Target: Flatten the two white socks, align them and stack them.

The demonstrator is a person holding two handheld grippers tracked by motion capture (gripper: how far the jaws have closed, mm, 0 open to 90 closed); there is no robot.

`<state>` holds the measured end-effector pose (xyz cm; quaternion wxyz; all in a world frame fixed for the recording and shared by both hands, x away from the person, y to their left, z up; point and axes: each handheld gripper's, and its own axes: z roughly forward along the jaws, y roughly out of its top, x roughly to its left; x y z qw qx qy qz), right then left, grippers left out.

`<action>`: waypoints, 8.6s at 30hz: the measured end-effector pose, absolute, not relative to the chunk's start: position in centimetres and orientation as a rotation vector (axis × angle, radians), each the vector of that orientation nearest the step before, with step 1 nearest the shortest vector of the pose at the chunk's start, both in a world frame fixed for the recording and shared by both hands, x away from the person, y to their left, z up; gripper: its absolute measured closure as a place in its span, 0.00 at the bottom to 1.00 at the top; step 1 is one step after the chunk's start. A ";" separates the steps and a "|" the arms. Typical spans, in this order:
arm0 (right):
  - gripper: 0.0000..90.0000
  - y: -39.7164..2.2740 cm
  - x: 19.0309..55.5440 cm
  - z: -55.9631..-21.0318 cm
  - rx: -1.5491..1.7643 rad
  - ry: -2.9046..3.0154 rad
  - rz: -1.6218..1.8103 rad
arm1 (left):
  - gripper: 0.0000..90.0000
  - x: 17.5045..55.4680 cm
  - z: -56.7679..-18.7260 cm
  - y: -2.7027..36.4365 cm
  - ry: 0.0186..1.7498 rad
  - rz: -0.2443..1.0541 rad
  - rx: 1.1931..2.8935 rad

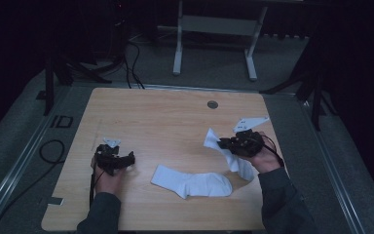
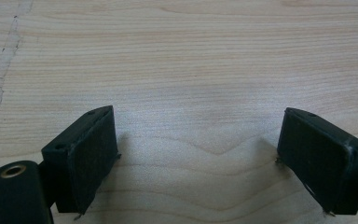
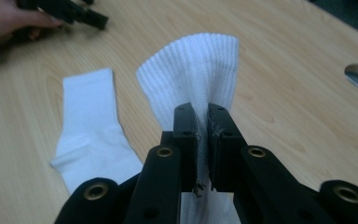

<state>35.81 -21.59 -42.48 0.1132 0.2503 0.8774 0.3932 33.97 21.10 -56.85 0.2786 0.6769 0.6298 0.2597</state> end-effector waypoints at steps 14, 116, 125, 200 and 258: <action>0.92 -21.8 34.3 -38.1 0.639 2.502 1.319 | 0.13 34.0 -56.9 21.1 1.689 0.699 1.814; 0.77 -5.2 31.2 -53.7 0.736 2.770 0.962 | 0.99 29.5 -54.3 14.8 1.263 0.497 2.018; 0.74 -5.0 31.0 -54.1 0.724 2.781 0.936 | 0.99 29.1 -54.3 12.8 1.171 0.436 2.047; 0.75 -18.2 32.5 -54.4 1.075 2.606 0.840 | 1.00 29.3 -55.0 12.2 1.206 0.433 2.116; 0.99 -24.4 32.8 -50.0 1.161 2.456 0.921 | 1.00 29.3 -55.0 12.2 1.199 0.435 2.119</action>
